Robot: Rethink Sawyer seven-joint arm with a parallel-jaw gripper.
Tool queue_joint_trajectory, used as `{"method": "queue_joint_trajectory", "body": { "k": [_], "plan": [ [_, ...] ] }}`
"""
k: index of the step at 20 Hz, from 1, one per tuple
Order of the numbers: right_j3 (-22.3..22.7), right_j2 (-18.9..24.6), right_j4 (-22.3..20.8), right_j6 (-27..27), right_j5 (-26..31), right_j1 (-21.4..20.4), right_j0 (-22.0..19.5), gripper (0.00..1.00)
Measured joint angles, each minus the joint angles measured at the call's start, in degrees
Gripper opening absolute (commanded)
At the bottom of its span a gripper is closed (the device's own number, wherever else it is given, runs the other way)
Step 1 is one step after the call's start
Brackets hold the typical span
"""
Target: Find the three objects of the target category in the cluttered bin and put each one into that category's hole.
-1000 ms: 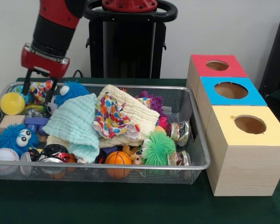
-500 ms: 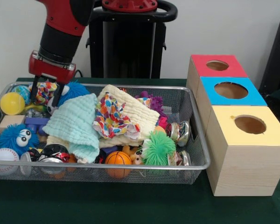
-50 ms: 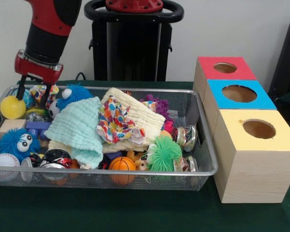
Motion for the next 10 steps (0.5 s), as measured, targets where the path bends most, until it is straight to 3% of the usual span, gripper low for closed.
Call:
{"method": "queue_joint_trajectory", "body": {
  "k": [10],
  "plan": [
    [-1.4, -5.2, 0.6, 0.0, -8.7, 6.0, 4.5, 1.00]
  ]
}}
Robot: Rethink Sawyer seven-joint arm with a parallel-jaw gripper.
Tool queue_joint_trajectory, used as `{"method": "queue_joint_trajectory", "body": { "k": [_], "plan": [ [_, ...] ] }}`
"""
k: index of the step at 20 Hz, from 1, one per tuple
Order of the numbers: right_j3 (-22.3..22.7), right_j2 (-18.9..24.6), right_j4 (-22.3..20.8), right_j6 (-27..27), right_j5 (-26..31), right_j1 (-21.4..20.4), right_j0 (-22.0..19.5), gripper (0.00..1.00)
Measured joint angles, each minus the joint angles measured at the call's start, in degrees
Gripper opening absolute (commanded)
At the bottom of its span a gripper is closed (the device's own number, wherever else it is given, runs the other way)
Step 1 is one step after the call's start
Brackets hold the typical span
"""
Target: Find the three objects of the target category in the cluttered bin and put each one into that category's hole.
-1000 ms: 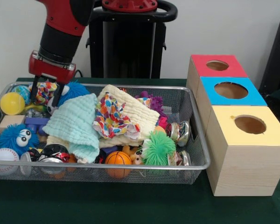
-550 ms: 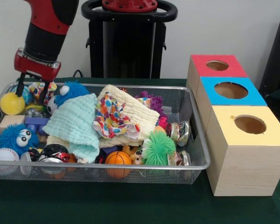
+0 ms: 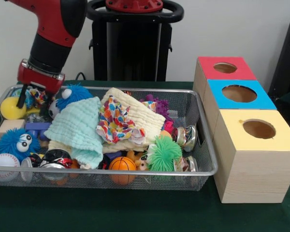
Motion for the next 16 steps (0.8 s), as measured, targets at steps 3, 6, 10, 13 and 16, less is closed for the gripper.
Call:
{"method": "queue_joint_trajectory", "body": {
  "k": [3, 6, 10, 13, 16],
  "plan": [
    [-0.5, -1.0, 1.0, 0.0, -2.0, 2.1, 1.2, 1.00],
    [-1.1, -1.0, 1.6, 0.0, -2.7, 3.6, 1.4, 1.00],
    [-2.0, -1.1, 2.2, 0.0, -2.8, 5.3, 1.4, 1.00],
    [-2.5, -1.1, 2.4, 0.0, -2.8, 5.9, 1.4, 1.00],
    [-2.7, -1.0, 2.5, 0.0, -2.8, 6.1, 1.2, 1.00]
  ]
}}
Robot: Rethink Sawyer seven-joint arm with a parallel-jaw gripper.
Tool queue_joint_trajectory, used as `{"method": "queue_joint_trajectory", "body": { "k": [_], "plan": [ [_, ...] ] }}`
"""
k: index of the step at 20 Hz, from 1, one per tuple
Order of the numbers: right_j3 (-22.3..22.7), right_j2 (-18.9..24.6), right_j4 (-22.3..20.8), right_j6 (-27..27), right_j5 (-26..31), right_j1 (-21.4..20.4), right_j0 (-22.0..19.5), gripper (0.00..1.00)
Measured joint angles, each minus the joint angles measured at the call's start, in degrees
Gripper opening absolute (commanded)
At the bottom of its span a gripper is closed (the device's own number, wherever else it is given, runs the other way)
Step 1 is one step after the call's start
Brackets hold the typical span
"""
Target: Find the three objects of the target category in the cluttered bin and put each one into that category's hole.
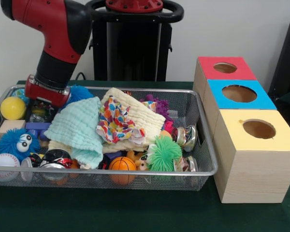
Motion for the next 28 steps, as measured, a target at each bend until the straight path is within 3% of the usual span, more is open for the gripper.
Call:
{"method": "queue_joint_trajectory", "body": {
  "k": [28],
  "plan": [
    [-0.4, 4.2, -1.3, 0.0, 7.0, -0.8, -4.5, 1.00]
  ]
}}
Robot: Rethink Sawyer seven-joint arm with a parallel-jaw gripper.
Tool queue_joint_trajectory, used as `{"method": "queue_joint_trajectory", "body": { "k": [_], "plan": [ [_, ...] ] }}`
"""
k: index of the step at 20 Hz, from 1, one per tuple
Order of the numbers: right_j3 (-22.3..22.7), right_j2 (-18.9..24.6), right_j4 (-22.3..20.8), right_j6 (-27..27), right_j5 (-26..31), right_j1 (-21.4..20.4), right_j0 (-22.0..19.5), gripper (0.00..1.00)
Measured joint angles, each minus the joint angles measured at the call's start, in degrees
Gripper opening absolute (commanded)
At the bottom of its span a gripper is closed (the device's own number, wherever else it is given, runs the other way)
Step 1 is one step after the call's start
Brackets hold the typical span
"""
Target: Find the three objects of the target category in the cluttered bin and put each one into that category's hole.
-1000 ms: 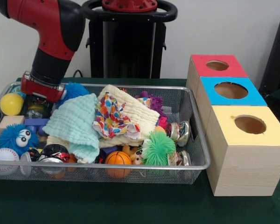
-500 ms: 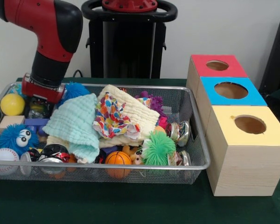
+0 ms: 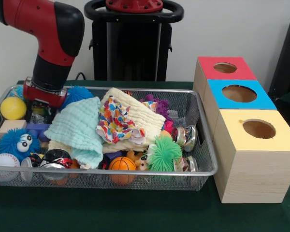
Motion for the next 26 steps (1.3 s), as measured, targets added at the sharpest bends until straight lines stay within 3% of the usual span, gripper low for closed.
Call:
{"method": "queue_joint_trajectory", "body": {
  "k": [7, 8, 26],
  "plan": [
    [-0.6, -0.1, -0.5, 0.0, 0.3, 0.3, 0.3, 1.00],
    [-0.9, -0.1, -0.7, 0.0, 0.5, 0.4, 0.6, 0.00],
    [-4.7, -2.5, -0.8, 0.0, 1.6, 3.5, 1.0, 0.00]
  ]
}}
